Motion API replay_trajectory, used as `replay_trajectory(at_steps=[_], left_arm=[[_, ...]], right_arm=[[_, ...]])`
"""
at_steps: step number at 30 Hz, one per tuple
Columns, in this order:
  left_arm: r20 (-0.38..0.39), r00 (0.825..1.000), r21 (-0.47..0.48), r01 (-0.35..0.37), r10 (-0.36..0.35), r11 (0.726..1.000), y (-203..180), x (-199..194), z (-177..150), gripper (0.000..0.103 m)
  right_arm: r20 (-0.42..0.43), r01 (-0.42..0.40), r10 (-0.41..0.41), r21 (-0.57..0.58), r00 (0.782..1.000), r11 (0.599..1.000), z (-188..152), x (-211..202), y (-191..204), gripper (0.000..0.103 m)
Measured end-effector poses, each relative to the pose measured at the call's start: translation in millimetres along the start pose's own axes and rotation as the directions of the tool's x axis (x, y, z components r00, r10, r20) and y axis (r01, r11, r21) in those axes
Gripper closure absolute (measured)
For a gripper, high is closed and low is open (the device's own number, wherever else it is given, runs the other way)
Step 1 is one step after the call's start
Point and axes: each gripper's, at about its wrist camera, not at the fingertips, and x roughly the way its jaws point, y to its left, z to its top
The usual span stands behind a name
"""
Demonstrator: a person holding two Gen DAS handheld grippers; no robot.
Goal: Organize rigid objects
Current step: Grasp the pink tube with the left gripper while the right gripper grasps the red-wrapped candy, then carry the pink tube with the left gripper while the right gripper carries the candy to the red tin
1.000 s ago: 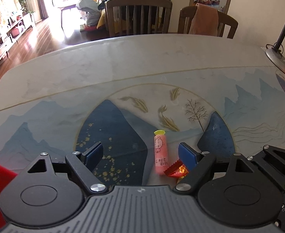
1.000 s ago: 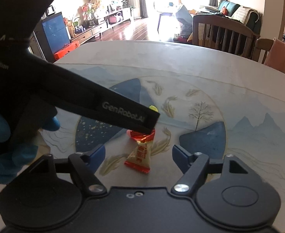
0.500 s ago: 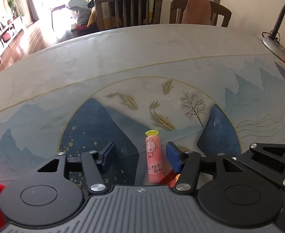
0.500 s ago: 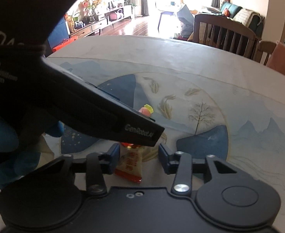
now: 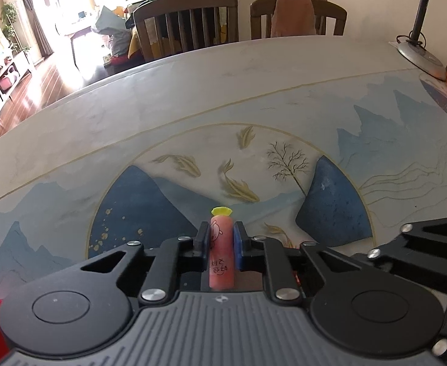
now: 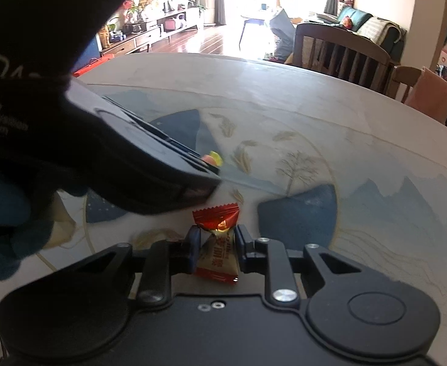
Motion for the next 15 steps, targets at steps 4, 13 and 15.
replay_trajectory(at_steps=[4, 13, 15], left_arm=[[-0.004, 1.0, -0.014, -0.005, 0.005, 1.0, 2, -7, -4, 0.087], [-0.013, 1.0, -0.069, -0.007, 0.006, 0.998, 10, -36, -20, 0.087], [-0.014, 1.0, -0.082, -0.01, 0.009, 0.997, 11, -45, -24, 0.087]], right_arm=[[-0.001, 0.017, -0.017, 0.041, 1.0, 0.999, -6, -10, -8, 0.082], [0.041, 0.011, -0.017, 0.127, 0.999, 0.992, -14, -41, -21, 0.082], [0.048, 0.001, -0.008, 0.15, 0.999, 0.989, -14, -50, -21, 0.082]])
